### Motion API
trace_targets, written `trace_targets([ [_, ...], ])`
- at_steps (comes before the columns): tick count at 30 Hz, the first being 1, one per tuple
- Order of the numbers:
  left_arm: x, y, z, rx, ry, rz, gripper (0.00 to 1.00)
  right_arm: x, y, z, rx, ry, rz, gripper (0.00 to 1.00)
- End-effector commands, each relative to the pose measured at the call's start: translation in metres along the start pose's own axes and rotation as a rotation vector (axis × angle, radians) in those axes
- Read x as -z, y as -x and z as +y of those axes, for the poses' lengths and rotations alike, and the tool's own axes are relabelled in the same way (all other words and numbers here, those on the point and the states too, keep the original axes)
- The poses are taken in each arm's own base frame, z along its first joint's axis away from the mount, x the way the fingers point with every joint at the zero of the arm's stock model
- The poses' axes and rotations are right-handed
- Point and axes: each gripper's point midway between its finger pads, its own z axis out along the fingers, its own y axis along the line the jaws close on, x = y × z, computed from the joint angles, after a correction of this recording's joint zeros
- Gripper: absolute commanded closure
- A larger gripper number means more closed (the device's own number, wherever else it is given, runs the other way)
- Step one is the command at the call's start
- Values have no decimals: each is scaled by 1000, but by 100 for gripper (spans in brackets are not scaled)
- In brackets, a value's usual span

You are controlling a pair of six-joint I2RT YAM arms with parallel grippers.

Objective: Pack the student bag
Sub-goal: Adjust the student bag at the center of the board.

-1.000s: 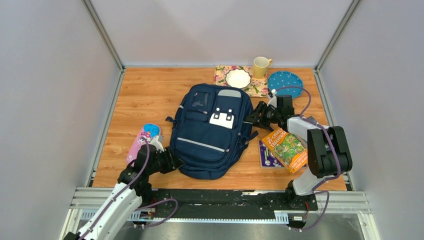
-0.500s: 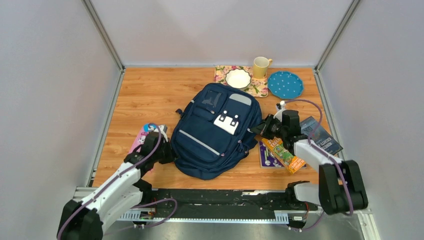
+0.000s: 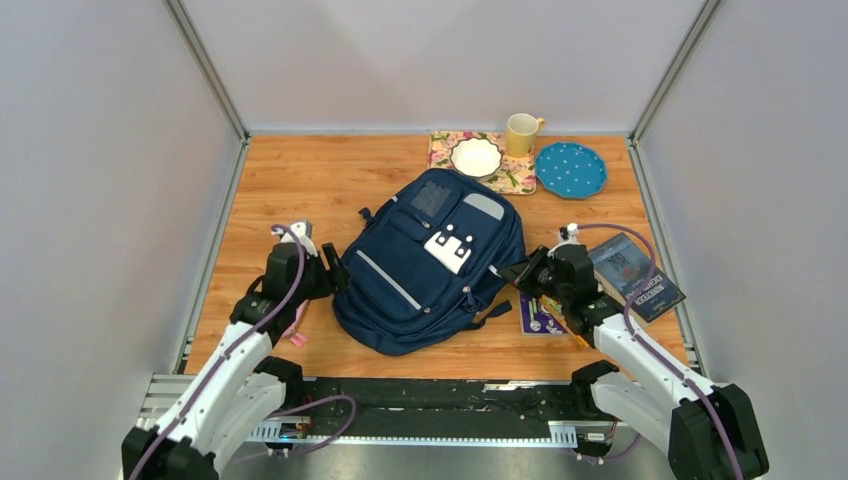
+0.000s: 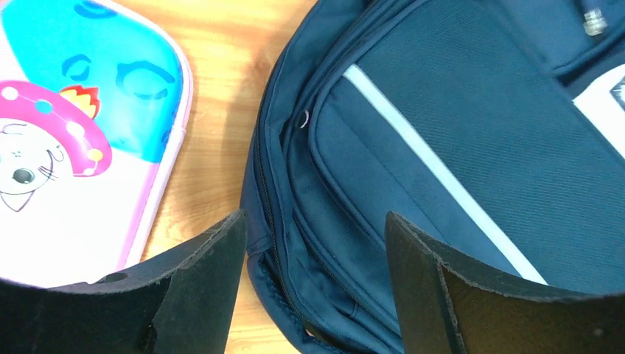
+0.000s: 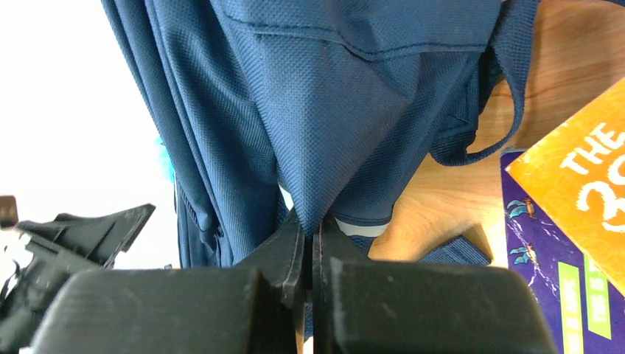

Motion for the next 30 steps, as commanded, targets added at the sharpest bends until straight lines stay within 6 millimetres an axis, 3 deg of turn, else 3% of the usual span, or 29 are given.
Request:
trace_targets([
  [1, 24, -5, -17, -3, -107, -34, 23, 0, 28, 16, -59, 17, -138, 100],
  [3, 35, -9, -28, -19, -151, -40, 23, -4, 26, 20, -55, 32, -130, 100],
  [4, 41, -23, -38, -53, -166, 2, 23, -5, 27, 21, -53, 31, -134, 100],
  [7, 49, -40, -58, -99, -173, 38, 23, -7, 29, 23, -56, 32, -143, 100],
  [8, 58, -61, -77, -159, -239, 80, 23, -7, 32, 25, -54, 37, -150, 100],
  [10, 64, -70, -88, -127, -253, 63, 23, -6, 33, 25, -53, 30, -153, 100],
  [11, 70, -89, -99, -166, -303, 91, 23, -6, 33, 26, -51, 31, -154, 100],
  [15, 72, -121, -110, -176, -325, 132, 22, -3, 30, 29, -37, 46, -140, 100],
  [17, 67, -129, -107, -176, -286, 126, 22, 0, 31, 30, -34, 58, -149, 100],
  [22, 59, -134, -121, -142, -342, 100, 21, 8, 26, 30, -21, 70, -140, 100],
  [26, 46, -137, -115, -148, -304, 70, 21, 14, 20, 35, -9, 102, -115, 100],
  [30, 33, -118, -100, -153, -230, -9, 21, 18, 7, 27, -11, 86, -79, 100],
])
